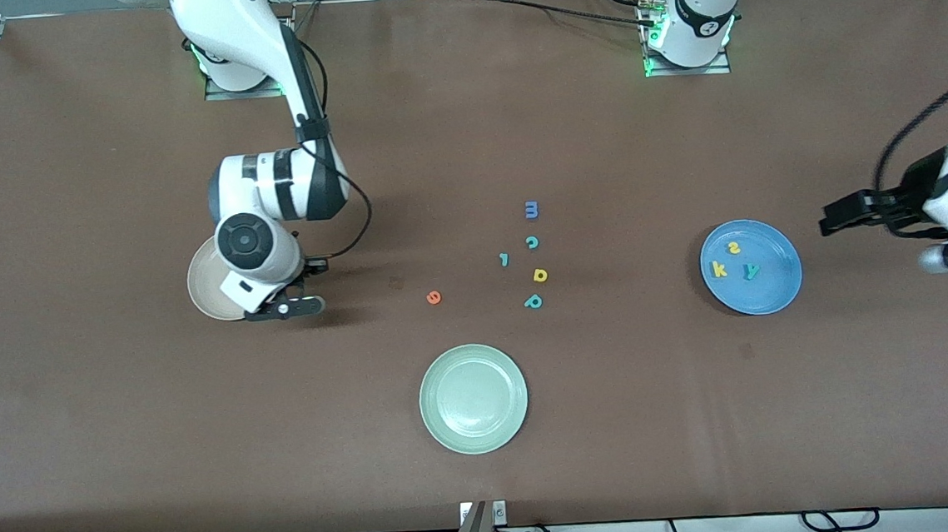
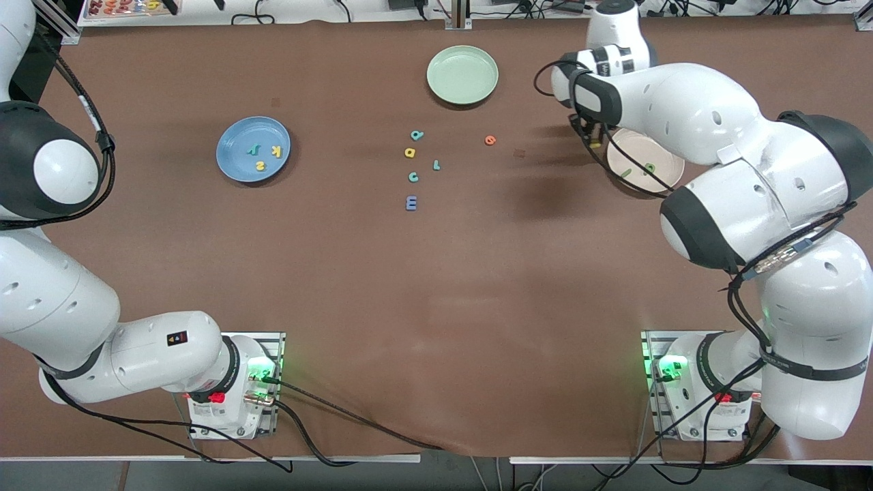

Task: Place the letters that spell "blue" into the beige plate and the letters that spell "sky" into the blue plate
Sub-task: 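Drop u onto white plate while the left gripper returns to rest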

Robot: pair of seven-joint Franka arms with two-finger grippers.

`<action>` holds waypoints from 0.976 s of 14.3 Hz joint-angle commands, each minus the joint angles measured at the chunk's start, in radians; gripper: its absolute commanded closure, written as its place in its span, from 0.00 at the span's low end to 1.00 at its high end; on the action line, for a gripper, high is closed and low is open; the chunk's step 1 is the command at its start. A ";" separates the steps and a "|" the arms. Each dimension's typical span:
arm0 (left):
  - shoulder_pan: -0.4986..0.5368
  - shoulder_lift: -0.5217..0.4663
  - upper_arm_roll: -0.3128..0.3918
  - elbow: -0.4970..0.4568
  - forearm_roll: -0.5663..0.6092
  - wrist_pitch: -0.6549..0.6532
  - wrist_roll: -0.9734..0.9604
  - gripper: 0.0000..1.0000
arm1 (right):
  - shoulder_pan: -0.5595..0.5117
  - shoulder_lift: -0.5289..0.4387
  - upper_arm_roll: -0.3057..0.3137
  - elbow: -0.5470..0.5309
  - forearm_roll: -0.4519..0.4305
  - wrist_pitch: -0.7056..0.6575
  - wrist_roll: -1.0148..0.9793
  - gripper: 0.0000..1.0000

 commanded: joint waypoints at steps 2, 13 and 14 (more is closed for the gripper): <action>-0.215 -0.266 0.246 -0.339 -0.032 0.184 -0.006 0.00 | 0.000 -0.035 -0.067 -0.111 0.008 -0.003 -0.189 0.82; -0.225 -0.265 0.201 -0.354 0.040 0.212 0.008 0.00 | -0.080 -0.023 -0.066 -0.134 0.016 0.057 -0.252 0.00; -0.225 -0.251 0.200 -0.337 0.040 0.212 0.008 0.00 | -0.080 -0.023 -0.067 -0.118 0.016 0.054 -0.249 0.00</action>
